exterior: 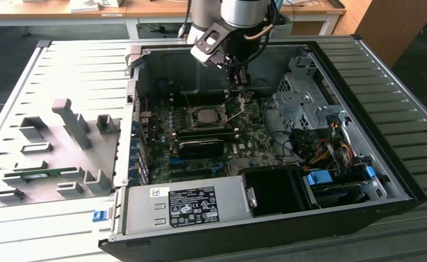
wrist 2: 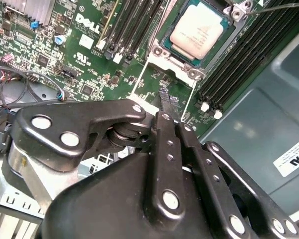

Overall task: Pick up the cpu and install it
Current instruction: 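Close the cpu cover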

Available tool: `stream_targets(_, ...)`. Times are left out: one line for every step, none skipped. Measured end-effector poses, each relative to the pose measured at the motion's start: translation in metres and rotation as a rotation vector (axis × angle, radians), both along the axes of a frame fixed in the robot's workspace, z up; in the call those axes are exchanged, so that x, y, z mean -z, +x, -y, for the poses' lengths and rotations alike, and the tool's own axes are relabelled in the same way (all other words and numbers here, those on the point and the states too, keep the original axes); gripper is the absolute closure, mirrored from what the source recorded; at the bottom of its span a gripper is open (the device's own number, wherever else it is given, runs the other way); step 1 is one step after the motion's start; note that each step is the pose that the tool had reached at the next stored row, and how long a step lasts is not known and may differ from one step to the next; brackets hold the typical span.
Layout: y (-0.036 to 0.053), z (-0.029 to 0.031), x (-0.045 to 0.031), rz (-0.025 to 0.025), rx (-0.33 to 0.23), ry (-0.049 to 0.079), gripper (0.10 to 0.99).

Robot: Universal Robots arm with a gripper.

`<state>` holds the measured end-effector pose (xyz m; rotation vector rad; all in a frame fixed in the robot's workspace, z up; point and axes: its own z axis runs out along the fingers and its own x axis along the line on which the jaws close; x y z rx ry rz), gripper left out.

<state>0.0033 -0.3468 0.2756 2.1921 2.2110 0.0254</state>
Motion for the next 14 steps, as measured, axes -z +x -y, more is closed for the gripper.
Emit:
stream_targets(0.0007, 0.0000, 0.0006, 0.0000, 0.000, 0.000, 0.980)
stream_targets(0.0012, 0.0000, 0.0011, -0.0001, 0.000, 0.000, 0.980)
stream_targets(0.0020, 0.0000, 0.0017, 0.0000, 0.000, 0.000, 0.980)
stream_targets(0.0030, 0.0000, 0.0022, 0.0000, 0.000, 0.000, 0.980)
stream_targets(0.0043, 0.0000, 0.0025, 0.0000, 0.000, 0.000, 0.980)
stream_targets(0.0057, 0.0000, 0.0028, -0.0001, 0.000, 0.000, 0.980)
stream_targets(0.0071, 0.0000, 0.0030, -0.0001, 0.000, 0.000, 0.980)
stream_targets(0.0087, 0.0000, 0.0032, -0.0001, 0.000, 0.000, 0.980)
stream_targets(0.0105, 0.0000, 0.0034, -0.0001, 0.000, 0.000, 0.980)
stream_targets(0.0120, 0.0000, 0.0034, -0.0001, 0.000, 0.000, 0.980)
stream_targets(0.0129, 0.0000, 0.0035, 0.0000, 0.000, 0.000, 0.980)
stream_targets(0.0135, 0.0000, 0.0035, -0.0001, 0.000, 0.000, 0.980)
stream_targets(0.0140, 0.0000, 0.0035, 0.0000, 0.000, 0.000, 0.980)
stream_targets(0.0145, 0.0000, 0.0035, -0.0001, 0.000, 0.000, 0.980)
